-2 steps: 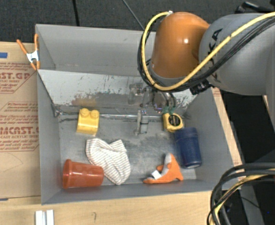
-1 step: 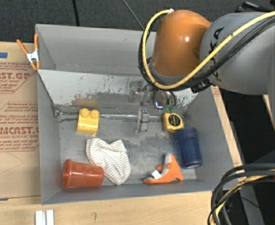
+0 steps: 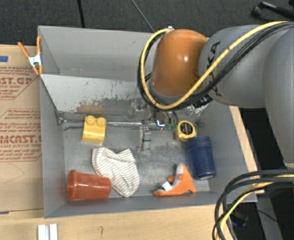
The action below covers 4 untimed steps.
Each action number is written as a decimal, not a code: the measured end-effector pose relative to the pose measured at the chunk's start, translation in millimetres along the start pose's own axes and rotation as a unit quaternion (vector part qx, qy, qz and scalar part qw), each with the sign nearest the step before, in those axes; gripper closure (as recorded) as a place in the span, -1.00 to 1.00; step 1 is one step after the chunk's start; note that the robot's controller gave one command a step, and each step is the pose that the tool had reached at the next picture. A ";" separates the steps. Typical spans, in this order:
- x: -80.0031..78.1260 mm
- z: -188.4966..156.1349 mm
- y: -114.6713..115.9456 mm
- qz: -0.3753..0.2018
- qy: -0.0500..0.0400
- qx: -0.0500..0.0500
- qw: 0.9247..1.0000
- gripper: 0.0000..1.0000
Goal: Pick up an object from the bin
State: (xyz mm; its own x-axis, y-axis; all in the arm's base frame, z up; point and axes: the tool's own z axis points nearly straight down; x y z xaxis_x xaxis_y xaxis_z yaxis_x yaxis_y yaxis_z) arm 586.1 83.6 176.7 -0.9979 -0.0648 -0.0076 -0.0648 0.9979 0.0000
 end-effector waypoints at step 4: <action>54.0 95.3 26.2 -0.032 0.004 -0.001 0.999 1.00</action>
Offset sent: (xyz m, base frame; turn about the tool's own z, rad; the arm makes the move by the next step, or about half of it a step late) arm -0.0546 0.0219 -0.0950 -0.0637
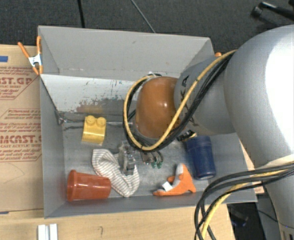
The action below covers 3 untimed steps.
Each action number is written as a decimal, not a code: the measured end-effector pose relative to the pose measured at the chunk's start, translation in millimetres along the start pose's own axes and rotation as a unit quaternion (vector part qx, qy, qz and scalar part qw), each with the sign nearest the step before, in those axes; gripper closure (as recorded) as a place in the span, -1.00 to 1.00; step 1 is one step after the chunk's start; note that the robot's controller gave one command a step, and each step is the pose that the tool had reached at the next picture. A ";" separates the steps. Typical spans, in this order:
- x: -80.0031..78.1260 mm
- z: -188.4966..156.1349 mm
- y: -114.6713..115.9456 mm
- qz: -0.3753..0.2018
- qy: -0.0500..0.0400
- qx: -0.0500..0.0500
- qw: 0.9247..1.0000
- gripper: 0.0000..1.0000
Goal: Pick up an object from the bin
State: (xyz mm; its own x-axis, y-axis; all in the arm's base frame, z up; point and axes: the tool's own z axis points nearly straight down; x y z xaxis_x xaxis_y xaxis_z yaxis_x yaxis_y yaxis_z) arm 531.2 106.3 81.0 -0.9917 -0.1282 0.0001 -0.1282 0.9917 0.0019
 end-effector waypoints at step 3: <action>0.0 0.0 0.1 0.000 0.000 0.000 1.000 -1.00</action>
Offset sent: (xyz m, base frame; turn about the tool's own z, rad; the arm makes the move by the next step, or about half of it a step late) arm 0.0000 0.0000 0.0000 0.0000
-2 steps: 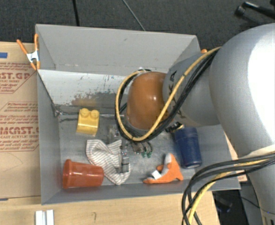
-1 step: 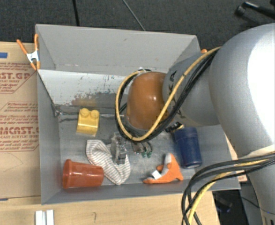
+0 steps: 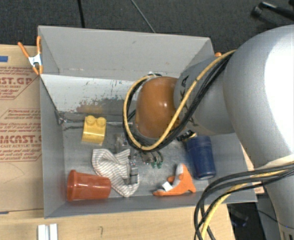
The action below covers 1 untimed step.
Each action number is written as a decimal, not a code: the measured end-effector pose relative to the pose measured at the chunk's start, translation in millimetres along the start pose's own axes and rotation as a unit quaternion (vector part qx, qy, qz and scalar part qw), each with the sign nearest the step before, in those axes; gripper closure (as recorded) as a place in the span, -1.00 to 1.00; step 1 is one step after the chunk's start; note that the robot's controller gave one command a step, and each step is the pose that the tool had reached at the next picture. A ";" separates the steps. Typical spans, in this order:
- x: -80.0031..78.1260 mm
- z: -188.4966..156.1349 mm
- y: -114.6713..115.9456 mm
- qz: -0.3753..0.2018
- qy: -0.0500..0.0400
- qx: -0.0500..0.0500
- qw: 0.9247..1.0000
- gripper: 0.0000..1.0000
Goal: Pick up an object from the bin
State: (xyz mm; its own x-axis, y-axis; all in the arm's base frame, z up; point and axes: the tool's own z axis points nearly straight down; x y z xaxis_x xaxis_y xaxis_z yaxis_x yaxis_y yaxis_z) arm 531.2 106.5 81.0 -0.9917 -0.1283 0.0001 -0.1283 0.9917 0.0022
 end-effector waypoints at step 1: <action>0.0 0.0 0.0 0.000 0.000 0.000 1.000 1.00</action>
Offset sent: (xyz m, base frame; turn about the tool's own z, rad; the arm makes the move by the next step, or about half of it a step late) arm 0.0000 0.0000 0.0000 0.0000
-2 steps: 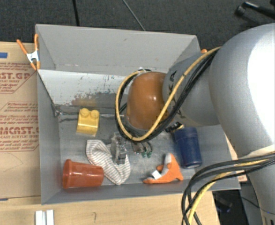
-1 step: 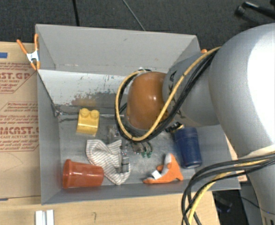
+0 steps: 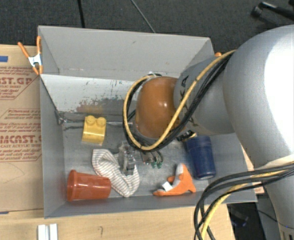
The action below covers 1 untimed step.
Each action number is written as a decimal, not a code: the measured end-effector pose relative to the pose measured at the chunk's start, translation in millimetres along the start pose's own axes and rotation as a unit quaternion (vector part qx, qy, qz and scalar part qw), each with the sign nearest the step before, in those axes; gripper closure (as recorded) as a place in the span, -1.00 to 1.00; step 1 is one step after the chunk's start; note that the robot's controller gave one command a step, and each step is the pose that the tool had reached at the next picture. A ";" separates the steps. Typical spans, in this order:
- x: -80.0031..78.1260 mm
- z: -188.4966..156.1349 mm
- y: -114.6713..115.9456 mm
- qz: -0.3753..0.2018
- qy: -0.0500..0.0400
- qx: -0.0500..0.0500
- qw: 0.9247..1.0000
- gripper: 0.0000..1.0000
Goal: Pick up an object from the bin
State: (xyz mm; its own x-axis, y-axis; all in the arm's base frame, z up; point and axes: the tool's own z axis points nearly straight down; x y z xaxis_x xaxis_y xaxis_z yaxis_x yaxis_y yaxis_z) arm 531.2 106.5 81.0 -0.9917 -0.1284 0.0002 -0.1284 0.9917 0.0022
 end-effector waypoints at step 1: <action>0.0 0.0 0.0 0.000 0.000 0.000 1.000 -1.00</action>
Offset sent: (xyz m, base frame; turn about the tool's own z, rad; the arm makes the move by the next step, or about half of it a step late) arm 0.0000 0.0000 0.0000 0.0000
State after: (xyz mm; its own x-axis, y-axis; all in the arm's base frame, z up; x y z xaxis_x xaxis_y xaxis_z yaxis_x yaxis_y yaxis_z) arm 531.2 106.5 81.0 -0.9917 -0.1284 0.0001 -0.1284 0.9917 0.0022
